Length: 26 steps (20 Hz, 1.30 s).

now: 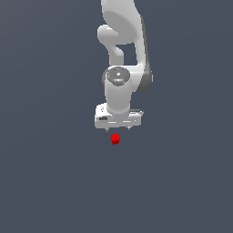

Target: Pick up the red cube and move it to a goal position.

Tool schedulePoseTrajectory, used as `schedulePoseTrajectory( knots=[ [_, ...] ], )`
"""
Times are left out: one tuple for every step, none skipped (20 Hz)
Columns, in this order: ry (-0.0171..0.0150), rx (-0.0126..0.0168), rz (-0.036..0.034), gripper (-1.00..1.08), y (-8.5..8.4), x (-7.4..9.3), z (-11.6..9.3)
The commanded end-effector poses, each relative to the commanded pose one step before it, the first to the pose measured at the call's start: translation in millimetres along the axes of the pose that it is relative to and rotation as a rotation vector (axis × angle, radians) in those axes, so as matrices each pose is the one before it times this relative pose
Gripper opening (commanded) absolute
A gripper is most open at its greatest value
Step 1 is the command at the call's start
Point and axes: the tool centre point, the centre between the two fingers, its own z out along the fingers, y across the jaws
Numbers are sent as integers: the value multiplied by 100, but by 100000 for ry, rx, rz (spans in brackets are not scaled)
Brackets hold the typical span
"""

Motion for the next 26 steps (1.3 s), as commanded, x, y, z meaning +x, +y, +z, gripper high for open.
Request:
schedulePoseTrajectory(
  knots=[
    [-46,-53,-2759,100,207,-173,1745],
    [34,-30,-1338,100,97,-59,816],
    [37,-31,-1425,100,102,-60,869],
    [39,-33,-1492,100,107,-60,912],
    [38,-35,-1443,100,106,-53,883],
    [35,-36,-1355,100,101,-44,831],
    [32,-37,-1263,100,97,-36,775],
    [30,-36,-1164,100,90,-30,716],
    [27,-34,-1058,100,83,-25,651],
    [24,-32,-945,100,75,-21,583],
    [21,-30,-831,100,67,-16,512],
    [17,-28,-715,100,60,-10,442],
    [14,-28,-605,100,52,-4,373],
    [10,-28,-492,100,47,2,305],
    [7,-28,-387,100,39,9,238],
    [3,-27,-283,100,32,14,173],
    [0,-25,-181,100,27,17,112],
    [-1,-19,-96,100,17,16,58],
    [0,0,0,100,22,2,17],
    [0,0,0,-100,0,0,0],
    [0,0,0,-100,0,0,0],
    [0,0,0,-100,0,0,0],
    [0,0,0,-100,0,0,0],
    [0,0,0,-100,0,0,0],
    [0,0,0,-100,0,0,0],
    [0,0,0,-100,0,0,0]
  ],
)
